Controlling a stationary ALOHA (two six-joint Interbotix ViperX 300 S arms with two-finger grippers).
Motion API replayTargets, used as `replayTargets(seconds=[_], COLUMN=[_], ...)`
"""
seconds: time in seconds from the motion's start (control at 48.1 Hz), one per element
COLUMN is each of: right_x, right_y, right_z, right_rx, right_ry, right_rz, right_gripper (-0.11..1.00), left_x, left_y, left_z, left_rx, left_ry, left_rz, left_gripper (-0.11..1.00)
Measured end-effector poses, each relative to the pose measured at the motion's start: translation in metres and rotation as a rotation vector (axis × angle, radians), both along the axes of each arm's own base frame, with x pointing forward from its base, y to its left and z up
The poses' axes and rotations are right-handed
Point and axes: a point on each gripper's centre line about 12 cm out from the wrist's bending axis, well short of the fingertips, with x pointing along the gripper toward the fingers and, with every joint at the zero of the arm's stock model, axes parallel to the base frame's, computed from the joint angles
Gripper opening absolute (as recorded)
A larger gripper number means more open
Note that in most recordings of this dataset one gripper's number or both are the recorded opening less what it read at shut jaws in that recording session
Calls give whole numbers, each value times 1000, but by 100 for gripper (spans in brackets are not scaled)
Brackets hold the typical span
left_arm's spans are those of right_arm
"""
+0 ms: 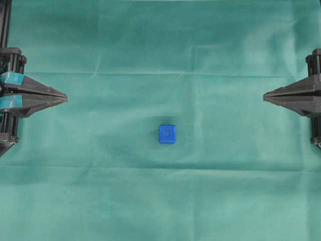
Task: Handover the blue block to the right arm after grasping it with the left arm, then place it in the designated position.
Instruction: 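Open both grippers wide at their start positions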
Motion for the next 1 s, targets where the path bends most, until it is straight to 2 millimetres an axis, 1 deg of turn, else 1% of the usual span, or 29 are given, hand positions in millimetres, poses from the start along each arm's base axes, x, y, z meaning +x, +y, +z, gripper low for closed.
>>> replayTargets(seconds=[0.021, 0.104, 0.229, 0.27, 0.333, 0.375, 0.728, 0.895, 0.999], right_x=[0, 1, 3, 4, 6, 7, 9, 9, 9], right_y=[0, 0, 0, 0, 0, 0, 0, 0, 0], right_z=[1, 3, 0, -2, -4, -4, 0, 0, 0], right_rx=[5, 11, 6, 3, 0, 0, -10, -15, -16], right_ry=[-2, -6, 26, 38, 51, 55, 51, 51, 51], right_rz=[0, 0, 0, 1, 1, 1, 1, 3, 2], right_gripper=[10, 33, 72, 82, 92, 93, 94, 94, 94], left_x=[0, 0, 0, 0, 0, 0, 1, 9, 19], left_y=[0, 0, 0, 0, 0, 0, 0, 0, 0], left_z=[0, 0, 0, 0, 0, 0, -3, -2, -1], left_rx=[0, 0, 0, -2, 0, -2, -6, -6, -3], left_ry=[0, 0, -2, 0, 0, 2, 25, 41, 55], left_rz=[0, 0, 0, 0, 0, 0, 0, 0, 0], left_gripper=[21, 44, 80, 89, 98, 100, 100, 100, 100])
